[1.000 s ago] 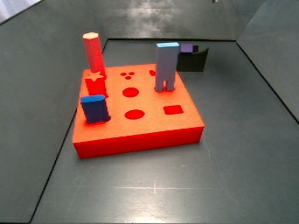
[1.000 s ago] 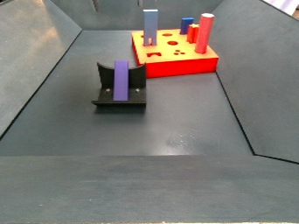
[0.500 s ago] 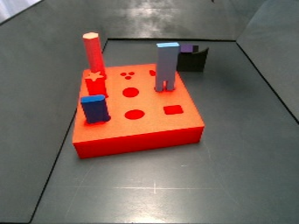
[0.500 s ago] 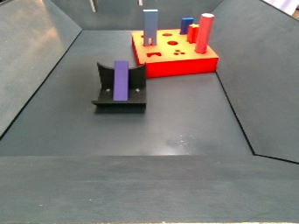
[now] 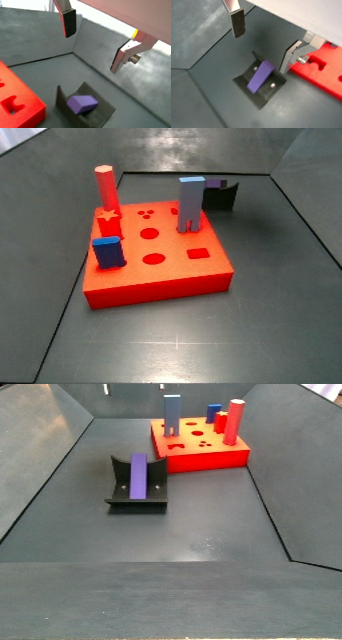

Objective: Pick up the rectangle object. Move up. Place the rectangle object on the fixture. Regrasp the rectangle object. Move to above the board. Insert the rectangle object.
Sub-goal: Regrasp the rectangle object.

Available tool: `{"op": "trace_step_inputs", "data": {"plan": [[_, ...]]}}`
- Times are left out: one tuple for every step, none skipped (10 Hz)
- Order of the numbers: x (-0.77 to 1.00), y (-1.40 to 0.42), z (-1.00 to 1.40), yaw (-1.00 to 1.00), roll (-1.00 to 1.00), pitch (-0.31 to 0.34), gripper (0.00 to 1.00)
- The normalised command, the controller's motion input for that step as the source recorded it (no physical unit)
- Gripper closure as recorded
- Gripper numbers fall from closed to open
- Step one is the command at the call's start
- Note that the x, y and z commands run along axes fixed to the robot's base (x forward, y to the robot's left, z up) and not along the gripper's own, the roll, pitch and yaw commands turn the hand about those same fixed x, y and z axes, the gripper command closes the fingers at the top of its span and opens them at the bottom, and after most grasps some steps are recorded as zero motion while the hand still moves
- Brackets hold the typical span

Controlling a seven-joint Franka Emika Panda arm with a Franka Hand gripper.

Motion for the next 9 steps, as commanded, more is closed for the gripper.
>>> {"op": "trace_step_inputs", "data": {"plan": [[0.05,-0.03,-0.01,0.04,1.0,0.042,0.0],[0.06,-0.03,-0.01,0.05,1.0,0.052,0.0],[0.07,-0.03,-0.01,0.06,1.0,0.078,0.0],[0.08,-0.04,-0.01,0.07,1.0,0.101,0.0],[0.08,-0.04,-0.01,0.09,1.0,0.119,0.0],[0.09,-0.04,-0.01,0.12,0.81,0.139,0.0],[0.09,-0.04,-0.02,0.13,0.61,0.134,0.0],[0.09,-0.04,-0.02,0.15,0.41,0.121,0.0],[0.09,-0.02,-0.01,0.16,0.28,0.1,0.0]]}}
